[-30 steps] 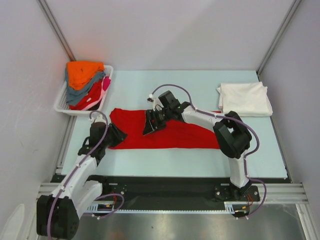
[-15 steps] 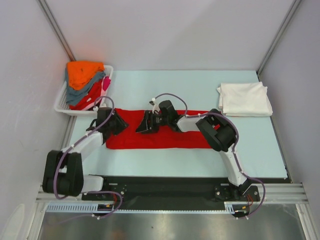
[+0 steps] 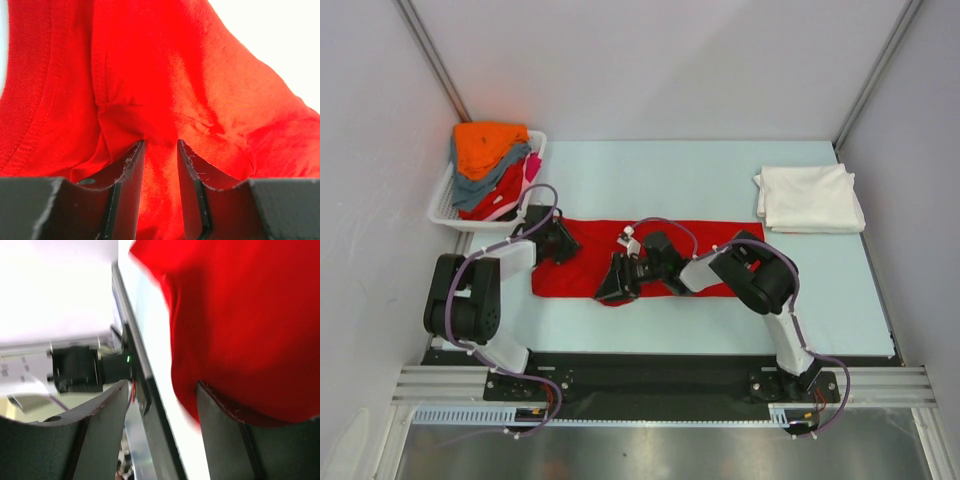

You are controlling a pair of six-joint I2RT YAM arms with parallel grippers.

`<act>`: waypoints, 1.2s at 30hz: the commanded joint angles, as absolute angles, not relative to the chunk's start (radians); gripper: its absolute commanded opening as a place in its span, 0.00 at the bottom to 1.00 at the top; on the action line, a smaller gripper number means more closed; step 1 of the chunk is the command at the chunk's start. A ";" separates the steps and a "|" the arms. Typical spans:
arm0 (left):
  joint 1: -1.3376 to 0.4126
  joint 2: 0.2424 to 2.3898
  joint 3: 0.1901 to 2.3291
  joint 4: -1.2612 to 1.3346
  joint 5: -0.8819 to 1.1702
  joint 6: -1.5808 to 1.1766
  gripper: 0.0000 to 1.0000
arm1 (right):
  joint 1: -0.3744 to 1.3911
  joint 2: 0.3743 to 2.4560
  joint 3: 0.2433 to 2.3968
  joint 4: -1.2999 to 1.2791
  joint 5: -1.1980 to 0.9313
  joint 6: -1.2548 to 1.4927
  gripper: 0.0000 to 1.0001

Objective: Fold and stack the t-shirts
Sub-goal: Fold the tshirt

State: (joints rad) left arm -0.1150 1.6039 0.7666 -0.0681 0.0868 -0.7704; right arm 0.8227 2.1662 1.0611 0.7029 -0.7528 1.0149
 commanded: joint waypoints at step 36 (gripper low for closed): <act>-0.190 1.589 0.948 -0.224 -0.138 -0.764 0.00 | 0.551 1.460 0.844 -0.390 0.238 0.541 0.00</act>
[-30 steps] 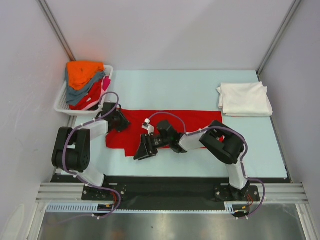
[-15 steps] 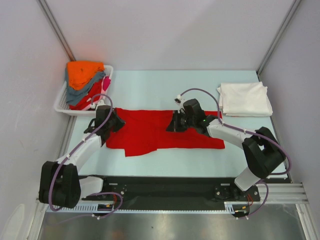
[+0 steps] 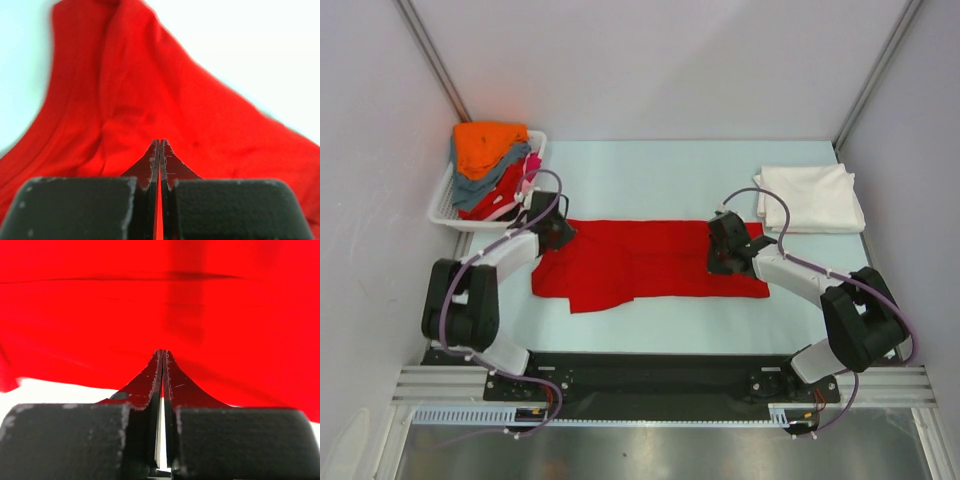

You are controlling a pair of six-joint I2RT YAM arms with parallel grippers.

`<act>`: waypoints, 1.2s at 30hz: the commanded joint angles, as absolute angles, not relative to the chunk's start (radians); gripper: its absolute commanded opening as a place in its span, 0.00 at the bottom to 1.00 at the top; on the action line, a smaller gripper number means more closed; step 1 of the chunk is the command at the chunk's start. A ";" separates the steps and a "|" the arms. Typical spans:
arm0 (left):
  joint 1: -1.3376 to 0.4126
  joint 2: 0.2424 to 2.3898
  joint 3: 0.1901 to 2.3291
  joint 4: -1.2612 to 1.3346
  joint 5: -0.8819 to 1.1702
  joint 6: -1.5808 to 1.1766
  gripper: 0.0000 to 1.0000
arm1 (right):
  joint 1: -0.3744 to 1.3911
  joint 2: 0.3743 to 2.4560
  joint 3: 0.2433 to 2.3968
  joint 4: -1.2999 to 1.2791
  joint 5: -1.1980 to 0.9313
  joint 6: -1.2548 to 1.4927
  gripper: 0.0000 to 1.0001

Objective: Fold and stack the t-shirts
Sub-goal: Fold the tshirt

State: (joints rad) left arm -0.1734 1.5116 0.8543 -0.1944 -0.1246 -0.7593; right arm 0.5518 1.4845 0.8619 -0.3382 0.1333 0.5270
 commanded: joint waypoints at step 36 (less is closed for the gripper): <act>-0.186 1.853 1.338 -0.466 -0.319 -1.000 0.61 | 0.472 1.252 0.721 -0.295 0.137 0.512 0.19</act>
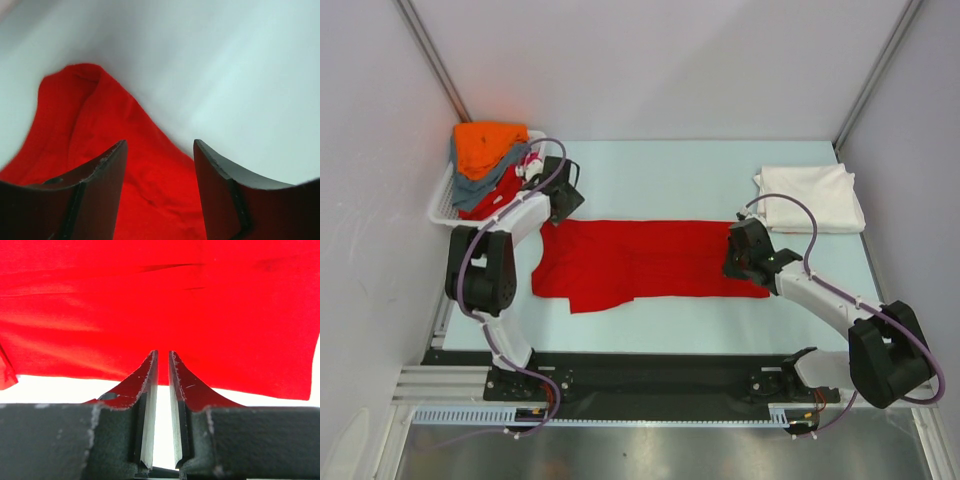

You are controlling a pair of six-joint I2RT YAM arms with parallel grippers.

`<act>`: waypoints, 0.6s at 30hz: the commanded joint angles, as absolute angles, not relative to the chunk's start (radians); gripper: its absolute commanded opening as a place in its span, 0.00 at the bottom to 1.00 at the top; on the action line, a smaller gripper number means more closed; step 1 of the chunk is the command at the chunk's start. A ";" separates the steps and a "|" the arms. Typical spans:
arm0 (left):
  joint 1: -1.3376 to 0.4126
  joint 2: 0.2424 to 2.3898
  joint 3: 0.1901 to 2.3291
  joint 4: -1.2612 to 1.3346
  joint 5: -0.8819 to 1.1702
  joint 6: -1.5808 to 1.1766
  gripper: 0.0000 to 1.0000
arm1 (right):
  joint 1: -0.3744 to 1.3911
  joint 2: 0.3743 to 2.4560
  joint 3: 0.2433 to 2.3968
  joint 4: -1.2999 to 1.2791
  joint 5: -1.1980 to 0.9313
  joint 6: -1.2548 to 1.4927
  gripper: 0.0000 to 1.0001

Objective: Fold and stack the t-shirts
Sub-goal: Fold the tshirt

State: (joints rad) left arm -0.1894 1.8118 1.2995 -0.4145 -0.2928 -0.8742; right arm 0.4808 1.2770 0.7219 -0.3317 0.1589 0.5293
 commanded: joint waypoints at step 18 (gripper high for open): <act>-0.210 1.994 1.493 -0.701 -0.377 -1.285 0.57 | 0.454 1.223 0.672 -0.249 0.055 0.522 0.19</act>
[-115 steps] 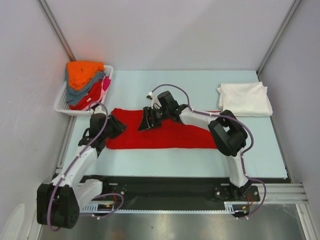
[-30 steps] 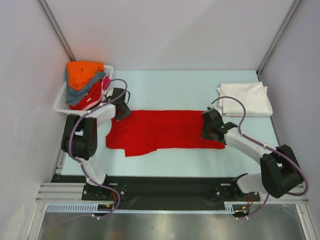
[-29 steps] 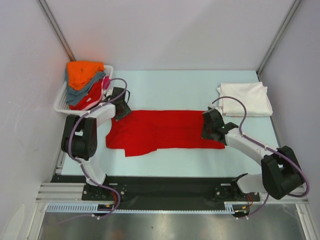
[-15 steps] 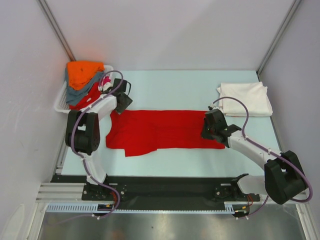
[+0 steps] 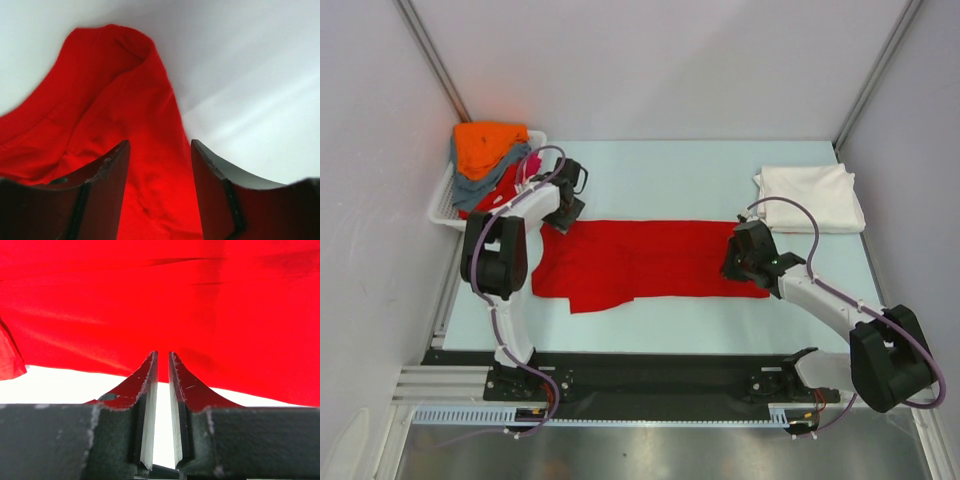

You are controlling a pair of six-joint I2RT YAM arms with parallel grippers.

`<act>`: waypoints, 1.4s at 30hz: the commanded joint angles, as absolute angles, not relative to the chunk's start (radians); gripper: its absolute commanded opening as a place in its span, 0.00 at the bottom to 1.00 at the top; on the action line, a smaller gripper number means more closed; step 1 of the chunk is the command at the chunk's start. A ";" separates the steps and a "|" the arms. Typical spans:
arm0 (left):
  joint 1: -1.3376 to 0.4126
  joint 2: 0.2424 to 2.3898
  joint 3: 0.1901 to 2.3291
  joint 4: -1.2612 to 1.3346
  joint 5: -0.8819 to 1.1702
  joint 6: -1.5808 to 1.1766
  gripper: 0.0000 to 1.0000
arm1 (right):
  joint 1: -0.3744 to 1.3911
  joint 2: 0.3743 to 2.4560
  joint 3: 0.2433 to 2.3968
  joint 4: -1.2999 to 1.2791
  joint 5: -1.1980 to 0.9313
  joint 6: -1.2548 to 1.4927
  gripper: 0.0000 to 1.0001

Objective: Fold and stack the t-shirts
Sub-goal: Fold the tshirt

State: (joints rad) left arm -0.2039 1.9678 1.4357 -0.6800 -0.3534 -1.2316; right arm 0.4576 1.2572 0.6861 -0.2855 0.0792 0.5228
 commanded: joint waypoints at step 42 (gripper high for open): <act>-0.163 2.305 1.831 -0.660 -0.198 -1.275 0.00 | 0.118 1.121 0.465 -0.330 0.020 0.749 0.53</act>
State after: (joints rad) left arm -0.1699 2.2444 1.7721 -0.7208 -0.2272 -1.2797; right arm 0.1223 1.0977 0.4839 -0.3840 0.0673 0.7338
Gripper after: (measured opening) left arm 0.069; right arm 0.542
